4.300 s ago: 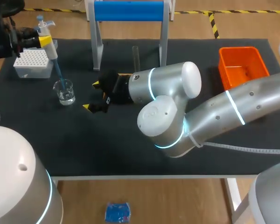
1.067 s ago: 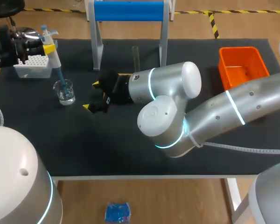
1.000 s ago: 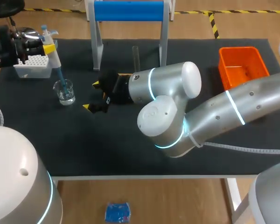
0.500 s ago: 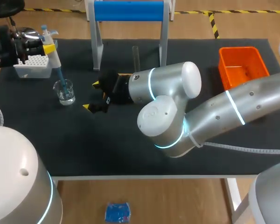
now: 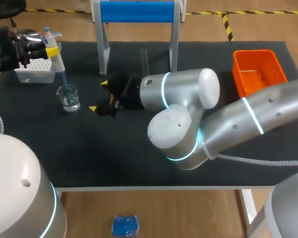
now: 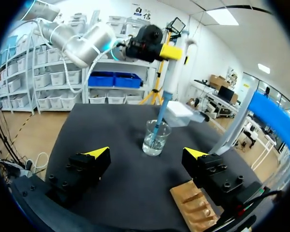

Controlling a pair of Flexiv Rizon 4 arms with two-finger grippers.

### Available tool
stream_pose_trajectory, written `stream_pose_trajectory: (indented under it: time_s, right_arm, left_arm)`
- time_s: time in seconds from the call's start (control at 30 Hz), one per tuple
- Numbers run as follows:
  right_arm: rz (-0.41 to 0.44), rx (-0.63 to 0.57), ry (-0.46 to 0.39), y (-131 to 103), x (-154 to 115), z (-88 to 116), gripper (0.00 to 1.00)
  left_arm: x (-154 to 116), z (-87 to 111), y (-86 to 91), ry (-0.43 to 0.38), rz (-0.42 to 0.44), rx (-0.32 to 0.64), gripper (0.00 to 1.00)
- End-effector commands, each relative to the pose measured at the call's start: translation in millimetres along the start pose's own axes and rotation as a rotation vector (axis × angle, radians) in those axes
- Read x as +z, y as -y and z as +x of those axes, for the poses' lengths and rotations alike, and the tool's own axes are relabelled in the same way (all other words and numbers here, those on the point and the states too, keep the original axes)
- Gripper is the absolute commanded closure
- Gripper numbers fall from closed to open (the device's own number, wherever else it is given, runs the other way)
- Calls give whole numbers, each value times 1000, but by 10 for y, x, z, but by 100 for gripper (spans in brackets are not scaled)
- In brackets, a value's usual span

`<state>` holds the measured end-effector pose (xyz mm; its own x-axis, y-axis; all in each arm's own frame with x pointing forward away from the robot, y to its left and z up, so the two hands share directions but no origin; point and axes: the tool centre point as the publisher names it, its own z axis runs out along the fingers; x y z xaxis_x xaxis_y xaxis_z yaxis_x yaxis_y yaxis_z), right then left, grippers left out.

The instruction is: Invert the test tube, pick up the pipette, mount the tip to pipette, aspirate from beaker and dispense into the tube, eject the tip, return the pipette, and cap with the stopper.

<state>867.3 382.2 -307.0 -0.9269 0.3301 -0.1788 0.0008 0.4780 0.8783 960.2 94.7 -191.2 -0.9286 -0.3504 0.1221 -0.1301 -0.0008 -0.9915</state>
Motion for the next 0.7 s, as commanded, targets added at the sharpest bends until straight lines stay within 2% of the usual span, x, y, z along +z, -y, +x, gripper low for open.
stream_pose_trajectory:
  time_s: [0.03, 0.17, 0.3, 0.43, 0.57, 0.7]
  right_arm:
    - [43, 3, -37, -258, -577, -183, 0]
    - [40, -8, -73, -558, -786, -283, 0]
    - [19, -73, -136, -859, -935, -375, 0]
    - [-25, -152, -209, -1231, -1072, -593, 0]
    - [-39, -193, -264, -1543, -1110, -755, 0]
    - [-34, -228, -336, -1794, -1030, -800, 0]
  left_arm:
    - [-6, -16, -5, -5, 1, 1, 100]
    - [-6, -16, -5, -5, 1, 1, 100]
    - [-6, -16, -5, -5, 1, 1, 100]
    - [-6, -16, -5, -5, 1, 1, 100]
    - [-6, -16, -5, -5, 1, 1, 100]
    - [-6, -16, -5, -5, 1, 1, 100]
